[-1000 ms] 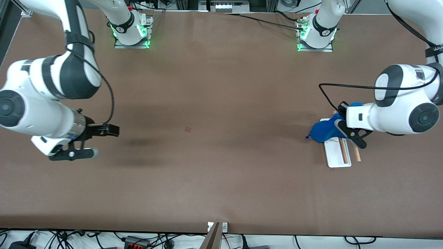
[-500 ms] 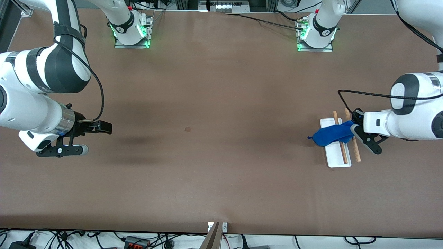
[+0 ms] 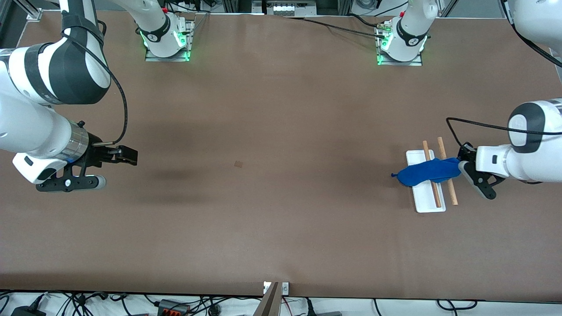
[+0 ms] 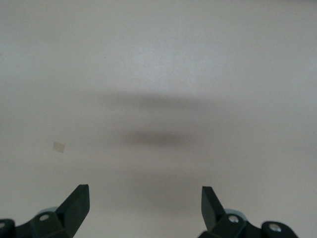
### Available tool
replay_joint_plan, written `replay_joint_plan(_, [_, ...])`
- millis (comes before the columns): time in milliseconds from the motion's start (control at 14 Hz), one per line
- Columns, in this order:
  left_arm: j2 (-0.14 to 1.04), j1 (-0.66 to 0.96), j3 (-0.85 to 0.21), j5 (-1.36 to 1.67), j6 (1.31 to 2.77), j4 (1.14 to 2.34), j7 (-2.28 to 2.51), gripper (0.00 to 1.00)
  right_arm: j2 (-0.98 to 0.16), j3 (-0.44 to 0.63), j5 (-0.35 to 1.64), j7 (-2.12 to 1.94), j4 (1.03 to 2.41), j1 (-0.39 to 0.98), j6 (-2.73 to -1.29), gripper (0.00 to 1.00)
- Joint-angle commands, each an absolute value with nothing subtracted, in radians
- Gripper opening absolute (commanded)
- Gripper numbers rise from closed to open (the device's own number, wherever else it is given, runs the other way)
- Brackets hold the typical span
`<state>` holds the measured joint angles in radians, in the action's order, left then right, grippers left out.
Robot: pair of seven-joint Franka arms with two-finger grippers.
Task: Pass towel and hang on rack
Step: 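Lower the towel onto the wooden dowels with the left gripper, then open the left gripper over the rack while the right gripper retracts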
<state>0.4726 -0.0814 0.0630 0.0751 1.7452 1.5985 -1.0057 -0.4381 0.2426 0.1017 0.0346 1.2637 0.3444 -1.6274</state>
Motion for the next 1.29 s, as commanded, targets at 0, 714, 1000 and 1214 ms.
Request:
replay_joint_plan(0, [0.495,-0.109,0.052,0.067,1.798,1.591,-1.077,0.01,-0.410,0.233,0.078,0.051,1.302,0.356,-1.647,1.00])
replay_joint_plan(714, [0.532,-0.138,0.051,0.107,1.815,1.588,-1.100,0.29,-0.272,0.080,0.075,0.041,1.370,0.083,-1.631,1.00])
replay_joint_plan(1000, [0.535,-0.152,0.049,0.133,1.815,1.588,-1.152,0.64,-0.229,0.080,0.057,0.018,1.390,0.043,-1.609,1.00])
replay_joint_plan(1214, [0.549,-0.199,0.049,0.204,1.815,1.580,-1.294,1.00,-0.222,0.077,-0.031,-0.001,1.407,0.048,-1.589,1.00])
